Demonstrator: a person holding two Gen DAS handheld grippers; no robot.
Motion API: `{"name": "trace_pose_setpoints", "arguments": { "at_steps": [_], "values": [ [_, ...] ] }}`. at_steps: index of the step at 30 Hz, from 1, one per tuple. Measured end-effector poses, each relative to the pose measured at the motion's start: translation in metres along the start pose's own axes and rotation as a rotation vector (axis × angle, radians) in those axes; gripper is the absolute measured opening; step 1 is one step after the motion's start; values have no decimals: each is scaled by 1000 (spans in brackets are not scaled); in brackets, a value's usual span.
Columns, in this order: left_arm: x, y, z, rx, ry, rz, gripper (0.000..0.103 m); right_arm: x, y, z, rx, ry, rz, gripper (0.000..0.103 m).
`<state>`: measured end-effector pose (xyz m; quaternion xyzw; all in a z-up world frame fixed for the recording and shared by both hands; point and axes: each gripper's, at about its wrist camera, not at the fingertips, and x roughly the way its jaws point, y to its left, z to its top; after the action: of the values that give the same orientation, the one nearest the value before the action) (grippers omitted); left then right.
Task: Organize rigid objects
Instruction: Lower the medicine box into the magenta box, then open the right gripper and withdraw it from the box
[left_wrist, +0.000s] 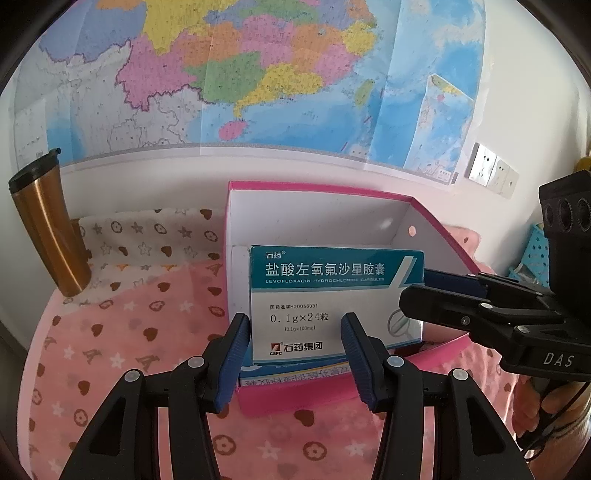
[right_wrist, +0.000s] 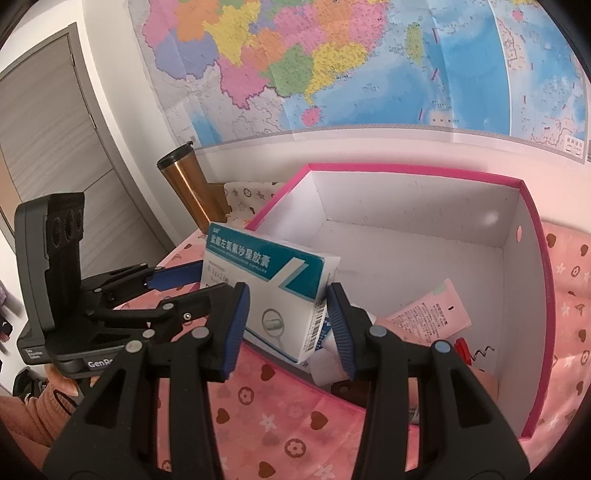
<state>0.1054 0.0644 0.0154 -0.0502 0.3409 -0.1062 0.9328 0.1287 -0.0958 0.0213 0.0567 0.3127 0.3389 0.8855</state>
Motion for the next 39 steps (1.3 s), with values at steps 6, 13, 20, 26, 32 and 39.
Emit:
{"name": "trace_pose_setpoints", "arguments": {
  "at_steps": [6,13,20,26,32,39],
  "values": [
    [6,1,0,-2,15,4,51,4,-3,-1,6,10,-3,46],
    [11,0,1,4,25,10,51,7,-5,-3,14,22,-8,46],
    [14,-1,3,11,26,22,51,12,-7,-5,19,36,-10,46],
    [13,-4,0,25,18,54,53,12,-6,-7,19,31,-22,46],
    [-3,-17,-10,77,-39,80,72,-2,-5,-16,11,5,-30,46],
    [-41,-27,-28,80,-142,68,89,-41,11,-40,-62,-74,-56,60]
  ]
}}
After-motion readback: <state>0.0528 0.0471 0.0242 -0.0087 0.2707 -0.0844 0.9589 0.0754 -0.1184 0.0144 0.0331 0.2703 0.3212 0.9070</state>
